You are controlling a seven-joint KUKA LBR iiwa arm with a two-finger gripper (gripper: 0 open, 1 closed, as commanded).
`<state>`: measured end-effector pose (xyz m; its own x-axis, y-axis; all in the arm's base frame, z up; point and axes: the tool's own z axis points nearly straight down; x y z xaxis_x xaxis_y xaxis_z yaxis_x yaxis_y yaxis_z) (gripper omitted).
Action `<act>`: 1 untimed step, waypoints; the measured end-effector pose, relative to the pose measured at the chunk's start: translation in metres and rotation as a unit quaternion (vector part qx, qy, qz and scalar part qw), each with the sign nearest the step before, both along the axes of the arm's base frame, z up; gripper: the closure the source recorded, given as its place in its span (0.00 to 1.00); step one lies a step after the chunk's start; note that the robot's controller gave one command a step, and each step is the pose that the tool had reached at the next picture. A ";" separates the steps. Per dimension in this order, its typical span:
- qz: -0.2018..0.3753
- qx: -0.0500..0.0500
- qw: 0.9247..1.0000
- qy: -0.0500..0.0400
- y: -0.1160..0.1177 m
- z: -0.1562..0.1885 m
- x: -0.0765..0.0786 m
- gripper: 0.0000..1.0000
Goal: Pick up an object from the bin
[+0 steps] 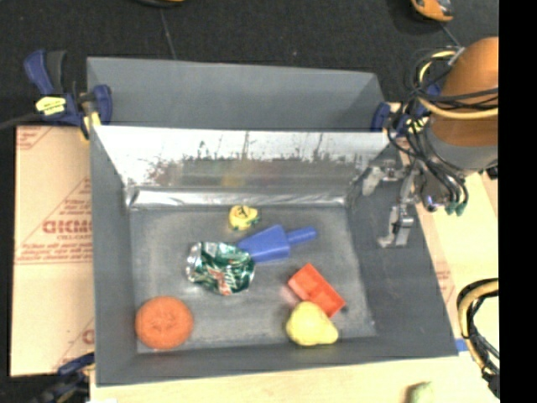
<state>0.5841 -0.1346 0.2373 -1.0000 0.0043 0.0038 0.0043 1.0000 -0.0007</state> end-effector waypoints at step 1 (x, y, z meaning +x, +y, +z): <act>0.002 -0.001 1.000 -0.004 0.001 0.005 0.001 0.00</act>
Offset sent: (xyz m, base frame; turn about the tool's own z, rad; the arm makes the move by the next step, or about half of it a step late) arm -0.0412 0.0035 -0.0805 -0.6207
